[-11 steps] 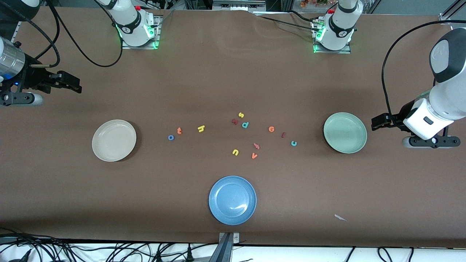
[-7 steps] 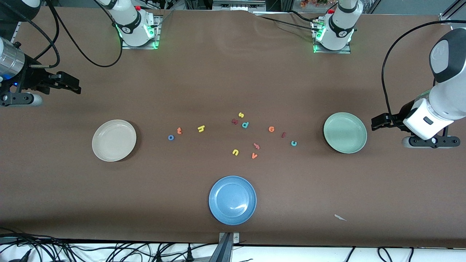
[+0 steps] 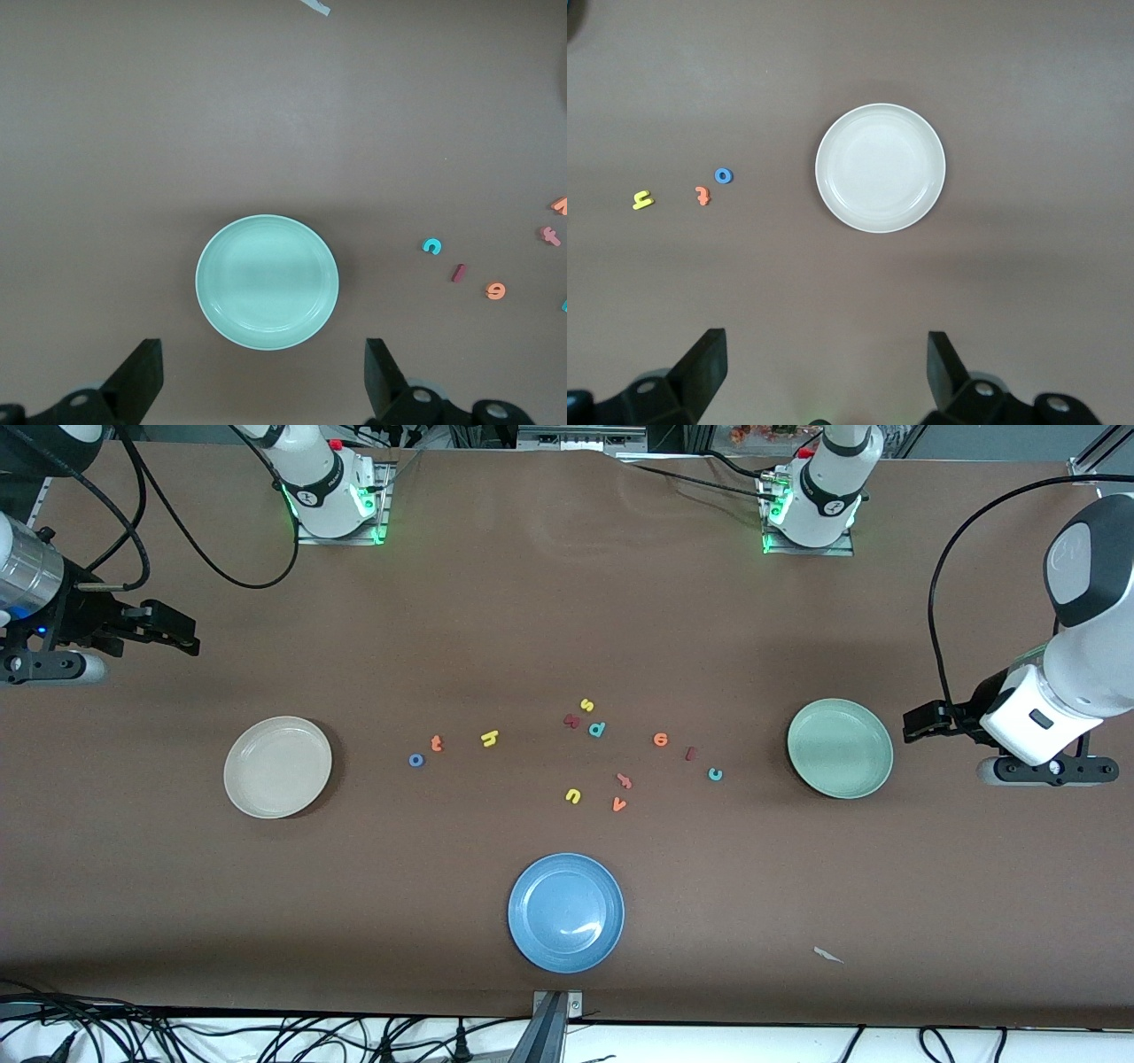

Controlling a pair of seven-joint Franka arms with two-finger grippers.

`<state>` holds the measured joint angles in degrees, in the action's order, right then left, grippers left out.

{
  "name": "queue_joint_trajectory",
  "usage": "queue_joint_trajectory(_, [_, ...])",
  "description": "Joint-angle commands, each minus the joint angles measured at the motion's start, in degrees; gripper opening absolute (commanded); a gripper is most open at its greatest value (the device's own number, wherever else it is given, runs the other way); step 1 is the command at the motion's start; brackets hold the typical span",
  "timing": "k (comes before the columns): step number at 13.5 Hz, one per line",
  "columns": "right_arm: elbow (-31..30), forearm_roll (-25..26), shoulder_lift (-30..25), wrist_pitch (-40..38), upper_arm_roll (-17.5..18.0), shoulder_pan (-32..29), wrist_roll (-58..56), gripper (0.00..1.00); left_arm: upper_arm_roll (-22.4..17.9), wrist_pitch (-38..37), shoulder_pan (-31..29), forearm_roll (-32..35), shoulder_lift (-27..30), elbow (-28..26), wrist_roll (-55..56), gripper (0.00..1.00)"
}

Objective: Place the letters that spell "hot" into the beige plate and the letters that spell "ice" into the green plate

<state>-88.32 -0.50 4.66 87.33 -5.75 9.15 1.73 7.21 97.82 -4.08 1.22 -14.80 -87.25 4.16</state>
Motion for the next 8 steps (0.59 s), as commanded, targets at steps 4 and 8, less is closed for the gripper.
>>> queue_joint_trajectory(4, [0.6, 0.6, 0.2, 0.0, 0.1, 0.0, 0.2, 1.0, -0.1, 0.1, -0.8, -1.6, 0.7, -0.1, 0.1, 1.0])
queue_joint_trajectory(8, [0.6, 0.6, 0.2, 0.1, 0.1, 0.0, 0.2, 1.0, 0.0, 0.1, -0.1, -1.6, 0.7, -0.3, 1.0, 1.0])
